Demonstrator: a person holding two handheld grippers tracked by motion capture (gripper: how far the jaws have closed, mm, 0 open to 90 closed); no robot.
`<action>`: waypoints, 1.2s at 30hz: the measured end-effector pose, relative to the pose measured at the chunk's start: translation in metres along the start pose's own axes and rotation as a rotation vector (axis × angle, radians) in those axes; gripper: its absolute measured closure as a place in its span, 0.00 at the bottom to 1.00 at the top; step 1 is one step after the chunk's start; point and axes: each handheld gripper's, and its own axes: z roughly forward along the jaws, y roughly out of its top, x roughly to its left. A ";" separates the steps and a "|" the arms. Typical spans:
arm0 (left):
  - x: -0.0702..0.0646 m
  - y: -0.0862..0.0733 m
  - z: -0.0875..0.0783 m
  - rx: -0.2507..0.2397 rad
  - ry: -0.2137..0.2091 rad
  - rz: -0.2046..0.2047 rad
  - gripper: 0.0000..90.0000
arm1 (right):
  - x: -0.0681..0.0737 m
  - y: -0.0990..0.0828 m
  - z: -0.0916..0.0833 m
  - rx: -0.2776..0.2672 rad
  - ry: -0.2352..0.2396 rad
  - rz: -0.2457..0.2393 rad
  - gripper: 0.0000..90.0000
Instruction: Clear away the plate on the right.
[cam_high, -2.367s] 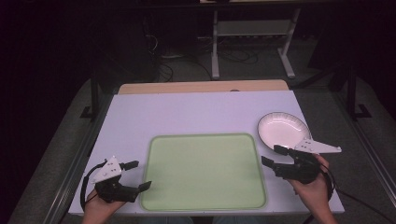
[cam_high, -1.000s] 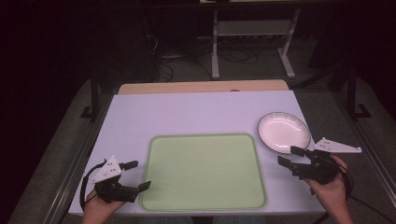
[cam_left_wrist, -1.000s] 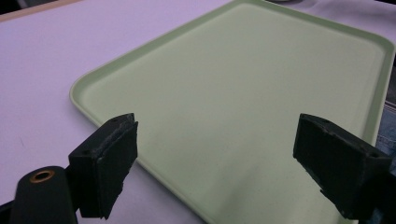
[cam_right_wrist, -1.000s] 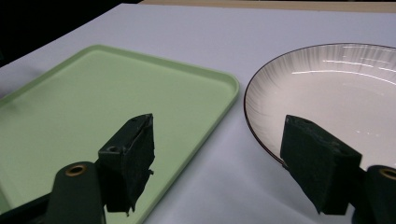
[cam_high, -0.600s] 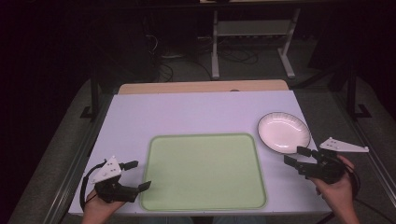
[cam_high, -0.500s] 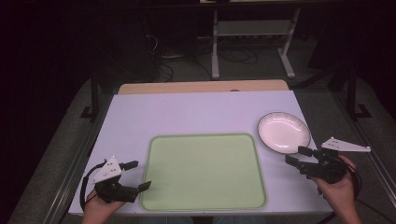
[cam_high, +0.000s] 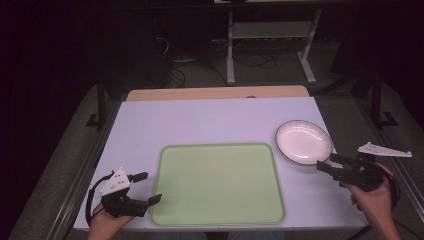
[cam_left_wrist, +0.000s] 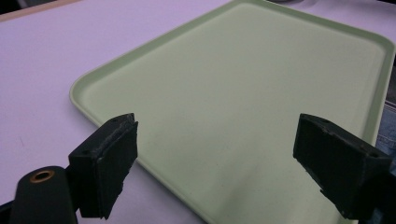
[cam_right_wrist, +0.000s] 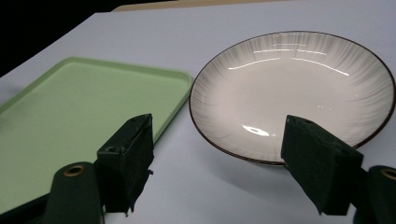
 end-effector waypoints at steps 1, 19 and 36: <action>0.000 0.000 0.000 0.000 0.000 0.000 0.15 | -0.002 0.001 -0.001 0.003 -0.001 0.002 0.27; 0.000 0.000 0.000 0.000 0.000 0.002 0.15 | -0.047 0.015 -0.003 0.021 0.021 0.169 0.20; 0.001 0.001 0.001 -0.001 0.002 0.000 0.16 | -0.080 0.037 0.023 0.102 -0.044 0.257 0.19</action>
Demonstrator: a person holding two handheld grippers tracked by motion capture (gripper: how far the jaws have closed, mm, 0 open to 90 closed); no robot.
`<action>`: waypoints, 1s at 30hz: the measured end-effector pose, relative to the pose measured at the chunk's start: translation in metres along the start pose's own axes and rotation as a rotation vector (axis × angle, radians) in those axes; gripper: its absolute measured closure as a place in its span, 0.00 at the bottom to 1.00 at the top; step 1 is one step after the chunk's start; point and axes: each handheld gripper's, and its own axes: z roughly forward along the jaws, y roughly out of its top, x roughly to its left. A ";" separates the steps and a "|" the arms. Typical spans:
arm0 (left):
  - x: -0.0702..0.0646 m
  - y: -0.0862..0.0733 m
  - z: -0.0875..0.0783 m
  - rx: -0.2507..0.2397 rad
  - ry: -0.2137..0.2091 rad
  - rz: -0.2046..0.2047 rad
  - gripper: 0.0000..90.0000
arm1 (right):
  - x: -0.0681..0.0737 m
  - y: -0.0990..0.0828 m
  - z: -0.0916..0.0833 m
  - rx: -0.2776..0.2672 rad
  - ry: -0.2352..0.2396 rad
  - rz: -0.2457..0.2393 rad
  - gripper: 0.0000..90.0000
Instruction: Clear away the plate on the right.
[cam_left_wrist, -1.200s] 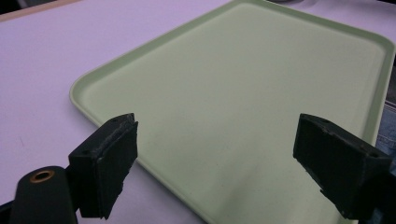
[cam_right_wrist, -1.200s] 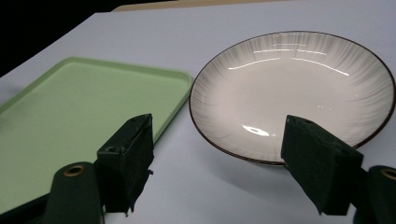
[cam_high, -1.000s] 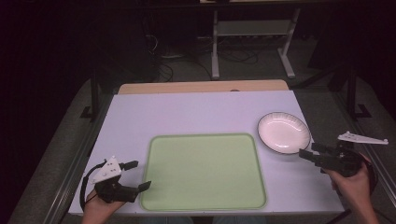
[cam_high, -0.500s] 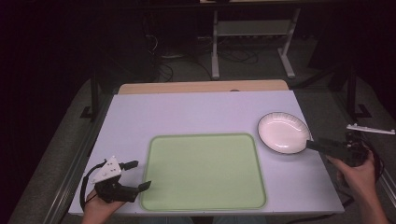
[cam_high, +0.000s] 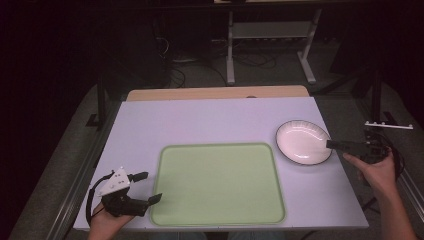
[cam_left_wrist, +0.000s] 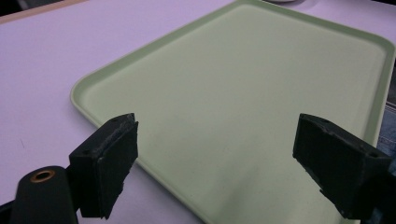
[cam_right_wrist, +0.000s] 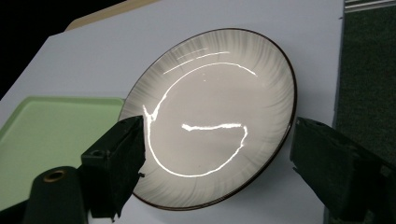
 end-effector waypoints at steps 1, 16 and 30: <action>0.000 0.000 0.000 0.000 0.000 0.000 0.16 | 0.000 0.000 0.000 0.000 0.000 0.000 0.19; 0.000 0.000 0.002 0.002 -0.004 0.001 0.16 | -0.026 0.010 0.026 0.077 -0.074 0.139 0.37; 0.001 0.000 0.001 0.000 -0.003 0.002 0.16 | -0.035 0.015 0.041 0.144 -0.102 0.270 0.71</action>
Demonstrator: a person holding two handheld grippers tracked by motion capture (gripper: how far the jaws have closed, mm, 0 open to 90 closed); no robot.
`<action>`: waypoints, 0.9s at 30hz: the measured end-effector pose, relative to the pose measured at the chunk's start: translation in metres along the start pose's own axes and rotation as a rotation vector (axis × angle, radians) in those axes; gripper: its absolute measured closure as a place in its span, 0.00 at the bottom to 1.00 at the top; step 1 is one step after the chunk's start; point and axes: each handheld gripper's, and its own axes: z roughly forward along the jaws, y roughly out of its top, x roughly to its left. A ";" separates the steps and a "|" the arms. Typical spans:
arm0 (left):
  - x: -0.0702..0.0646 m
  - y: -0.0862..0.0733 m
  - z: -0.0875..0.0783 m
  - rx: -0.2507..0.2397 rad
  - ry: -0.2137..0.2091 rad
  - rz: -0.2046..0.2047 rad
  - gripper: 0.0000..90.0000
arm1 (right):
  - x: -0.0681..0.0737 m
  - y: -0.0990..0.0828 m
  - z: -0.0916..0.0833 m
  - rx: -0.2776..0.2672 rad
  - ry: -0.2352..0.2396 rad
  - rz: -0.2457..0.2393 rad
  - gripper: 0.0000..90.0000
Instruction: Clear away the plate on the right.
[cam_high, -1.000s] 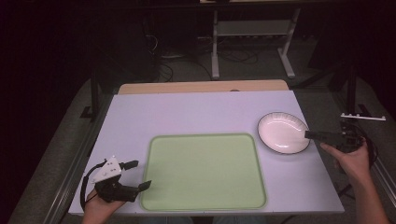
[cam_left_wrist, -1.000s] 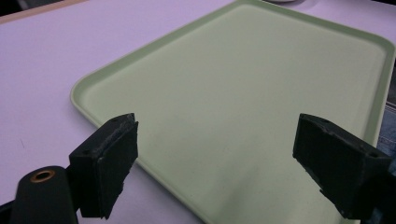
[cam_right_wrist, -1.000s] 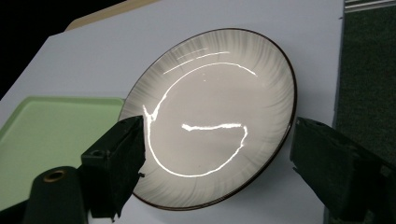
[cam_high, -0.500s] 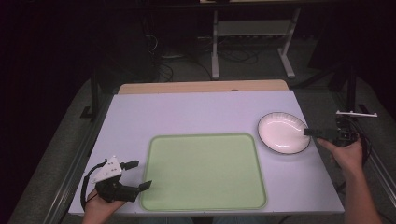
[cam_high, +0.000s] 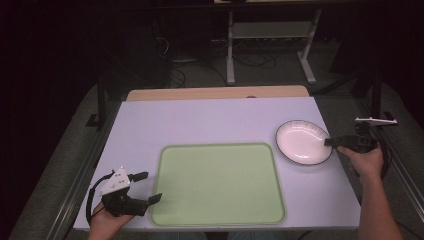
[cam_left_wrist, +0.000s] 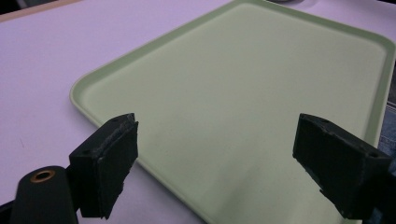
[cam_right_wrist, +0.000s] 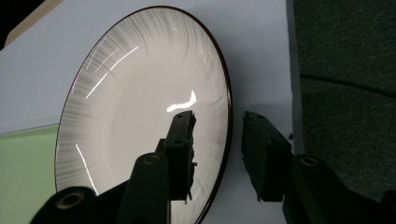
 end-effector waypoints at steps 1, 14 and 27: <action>0.000 0.000 0.000 0.000 0.000 0.000 0.16 | 0.000 0.000 0.000 0.000 0.000 0.000 0.71; 0.000 0.000 0.000 -0.001 0.001 -0.003 0.16 | 0.000 0.000 0.008 0.037 -0.013 0.046 0.85; 0.000 0.000 0.000 0.000 0.000 0.000 0.16 | -0.003 -0.002 0.009 0.033 0.003 0.083 0.92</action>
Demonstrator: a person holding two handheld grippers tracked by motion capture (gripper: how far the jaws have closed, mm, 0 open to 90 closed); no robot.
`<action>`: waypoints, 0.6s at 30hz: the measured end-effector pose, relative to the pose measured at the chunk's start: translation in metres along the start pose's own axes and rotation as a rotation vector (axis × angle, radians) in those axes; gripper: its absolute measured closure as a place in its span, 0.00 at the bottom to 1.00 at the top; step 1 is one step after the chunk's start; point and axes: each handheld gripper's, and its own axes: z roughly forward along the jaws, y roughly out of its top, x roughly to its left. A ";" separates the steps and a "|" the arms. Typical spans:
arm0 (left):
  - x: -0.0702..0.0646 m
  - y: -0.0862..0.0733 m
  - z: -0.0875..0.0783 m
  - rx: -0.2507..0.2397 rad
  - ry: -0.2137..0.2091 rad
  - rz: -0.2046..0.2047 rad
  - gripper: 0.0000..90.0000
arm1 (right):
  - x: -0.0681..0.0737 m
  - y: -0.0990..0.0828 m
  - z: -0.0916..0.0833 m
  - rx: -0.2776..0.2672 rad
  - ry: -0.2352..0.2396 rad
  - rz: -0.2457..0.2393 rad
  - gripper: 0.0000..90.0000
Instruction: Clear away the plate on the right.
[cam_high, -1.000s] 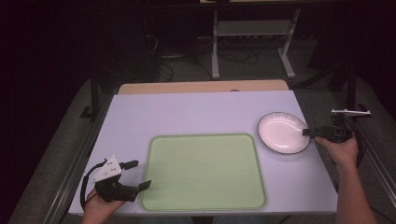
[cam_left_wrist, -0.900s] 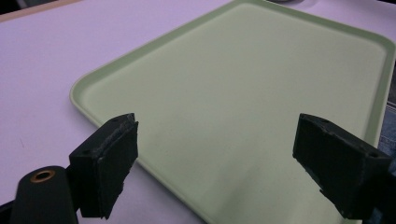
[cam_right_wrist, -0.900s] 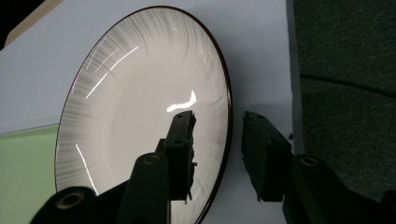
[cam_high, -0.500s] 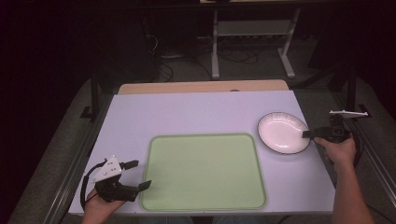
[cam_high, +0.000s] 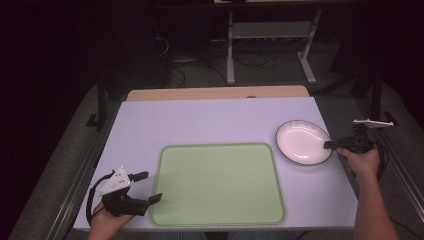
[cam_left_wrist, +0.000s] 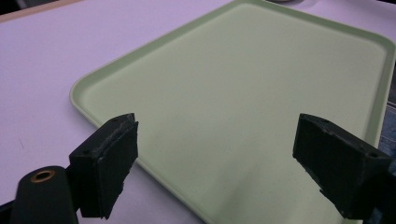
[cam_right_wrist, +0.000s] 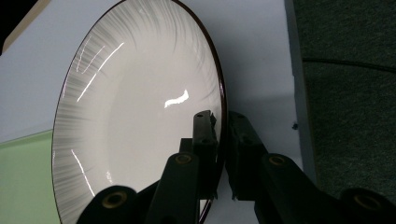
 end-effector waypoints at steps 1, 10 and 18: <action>0.000 0.000 0.000 0.000 0.000 -0.001 0.16 | 0.000 0.000 0.000 -0.001 0.001 0.004 0.92; 0.000 0.000 -0.001 0.000 0.004 0.000 0.16 | 0.000 -0.002 0.000 -0.018 0.000 0.023 0.93; 0.000 0.000 -0.002 -0.002 0.004 0.002 0.16 | -0.004 -0.007 -0.001 -0.057 0.035 0.095 0.93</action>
